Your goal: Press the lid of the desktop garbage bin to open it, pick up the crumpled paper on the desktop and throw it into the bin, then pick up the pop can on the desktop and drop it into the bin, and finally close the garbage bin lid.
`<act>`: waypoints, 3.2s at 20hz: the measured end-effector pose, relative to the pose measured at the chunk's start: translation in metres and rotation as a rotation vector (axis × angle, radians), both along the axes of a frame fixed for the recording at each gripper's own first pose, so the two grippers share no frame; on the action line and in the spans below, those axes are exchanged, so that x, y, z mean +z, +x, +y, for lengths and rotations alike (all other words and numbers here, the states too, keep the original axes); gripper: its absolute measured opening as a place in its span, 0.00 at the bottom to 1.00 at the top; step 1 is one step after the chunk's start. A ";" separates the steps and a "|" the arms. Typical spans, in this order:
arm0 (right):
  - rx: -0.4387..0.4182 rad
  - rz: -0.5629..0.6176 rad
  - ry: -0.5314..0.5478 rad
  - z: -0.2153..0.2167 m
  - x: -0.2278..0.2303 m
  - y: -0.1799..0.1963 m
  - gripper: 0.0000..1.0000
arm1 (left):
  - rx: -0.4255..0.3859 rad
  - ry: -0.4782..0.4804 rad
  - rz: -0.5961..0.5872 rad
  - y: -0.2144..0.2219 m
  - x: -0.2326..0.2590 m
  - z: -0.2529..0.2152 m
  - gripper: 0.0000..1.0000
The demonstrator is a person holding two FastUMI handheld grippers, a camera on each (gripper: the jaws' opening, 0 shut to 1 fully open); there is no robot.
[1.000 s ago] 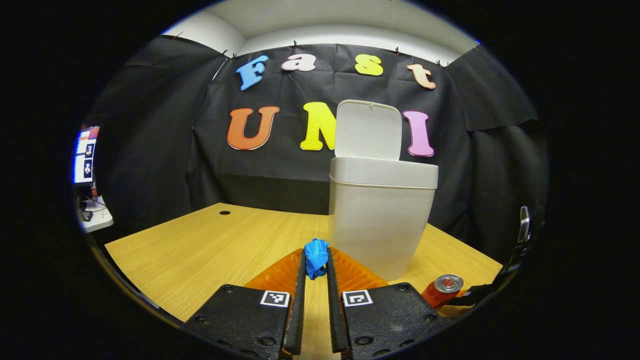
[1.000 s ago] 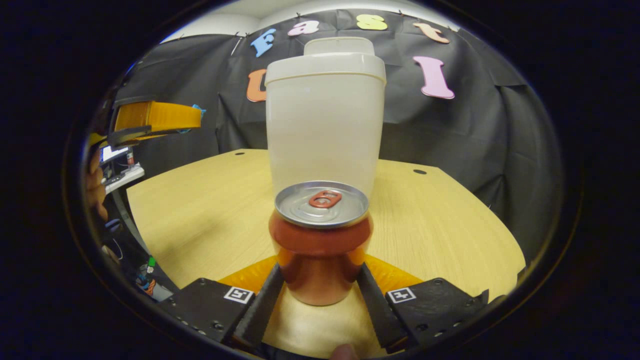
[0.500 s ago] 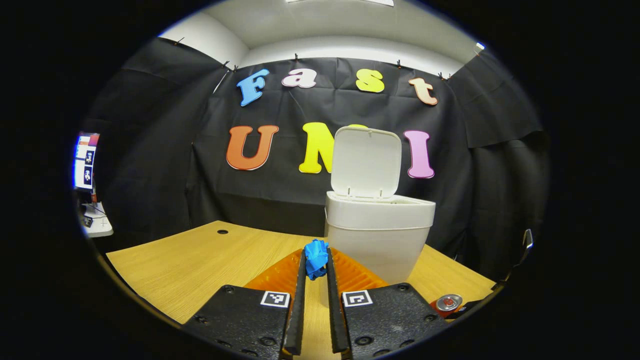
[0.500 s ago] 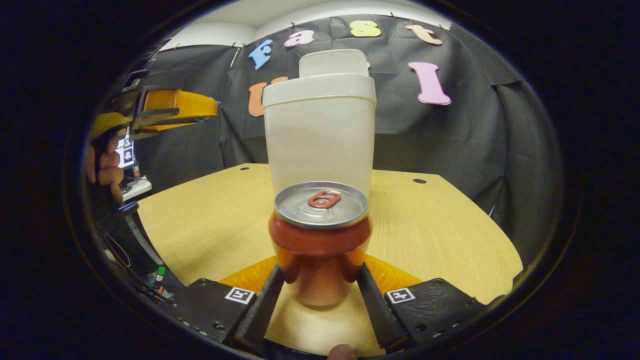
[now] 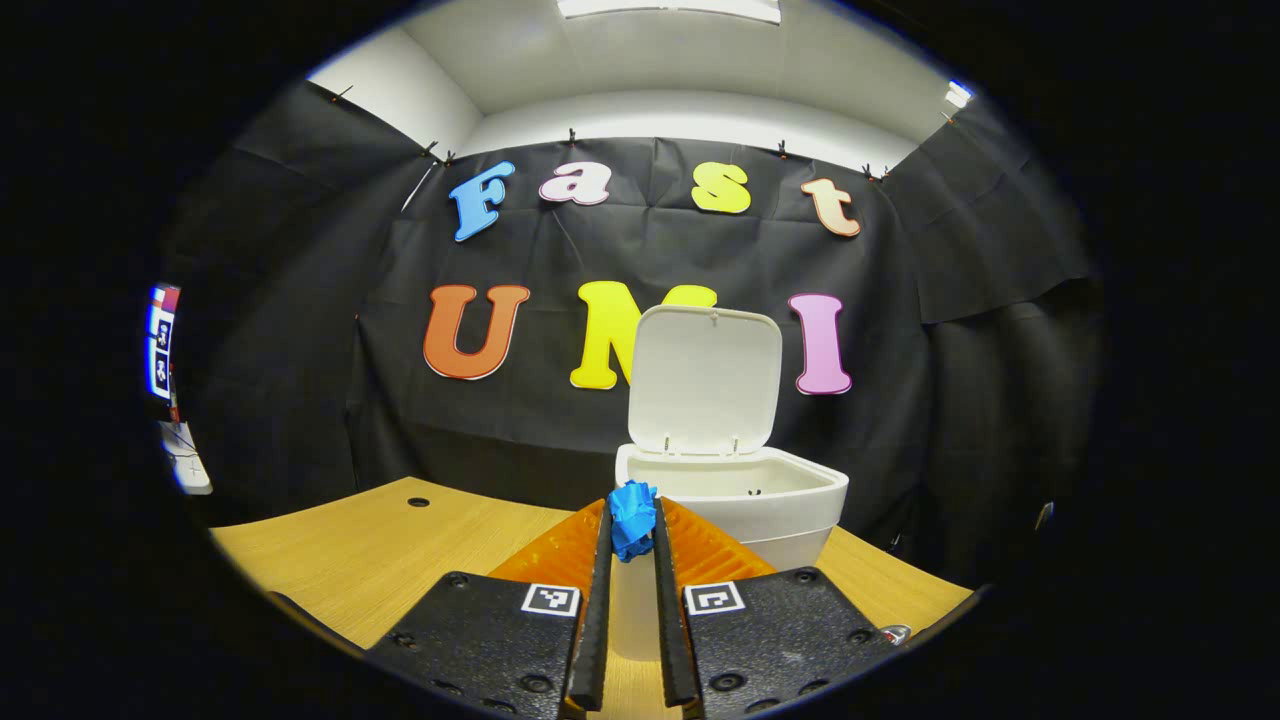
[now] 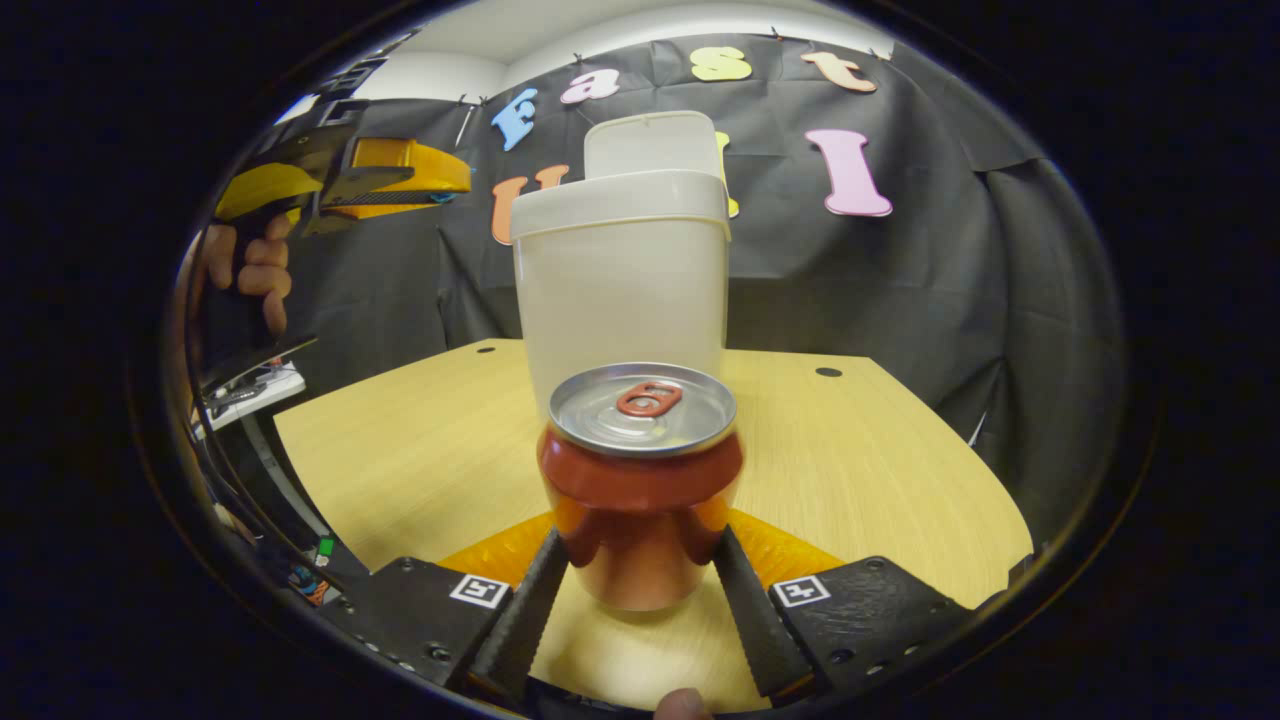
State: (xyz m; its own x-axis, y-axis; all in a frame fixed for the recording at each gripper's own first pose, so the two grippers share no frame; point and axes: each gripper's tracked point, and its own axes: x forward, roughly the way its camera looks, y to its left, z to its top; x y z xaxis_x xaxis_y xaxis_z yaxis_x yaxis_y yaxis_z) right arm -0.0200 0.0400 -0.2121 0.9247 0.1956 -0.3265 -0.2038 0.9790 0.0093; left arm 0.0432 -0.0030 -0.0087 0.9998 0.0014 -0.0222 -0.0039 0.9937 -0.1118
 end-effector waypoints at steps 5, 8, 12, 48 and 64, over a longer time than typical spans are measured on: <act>-0.006 -0.019 -0.021 -0.003 0.010 -0.001 0.80 | -0.019 0.018 -0.023 0.023 0.020 -0.004 0.24; -0.018 -0.046 -0.010 -0.006 0.019 0.000 0.80 | -0.043 0.032 -0.035 0.041 0.032 -0.008 0.24; -0.049 -0.064 -0.003 -0.020 0.028 0.000 0.80 | -0.080 0.059 -0.029 0.067 0.038 -0.019 0.24; -0.018 -0.273 -0.006 -0.026 0.159 0.010 0.80 | -0.065 0.080 0.044 0.046 0.010 -0.026 0.99; 0.092 -0.291 -0.013 0.028 0.235 0.059 0.80 | 0.031 0.083 0.056 -0.019 -0.011 0.029 1.00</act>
State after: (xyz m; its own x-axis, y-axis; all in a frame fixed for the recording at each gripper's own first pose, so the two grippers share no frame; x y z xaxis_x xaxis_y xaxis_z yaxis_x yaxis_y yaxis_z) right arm 0.0393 0.0681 0.0232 0.9582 0.2810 -0.0536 -0.2844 0.9558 -0.0745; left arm 0.0246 0.0262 -0.0192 0.9964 0.0364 -0.0768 -0.0386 0.9989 -0.0280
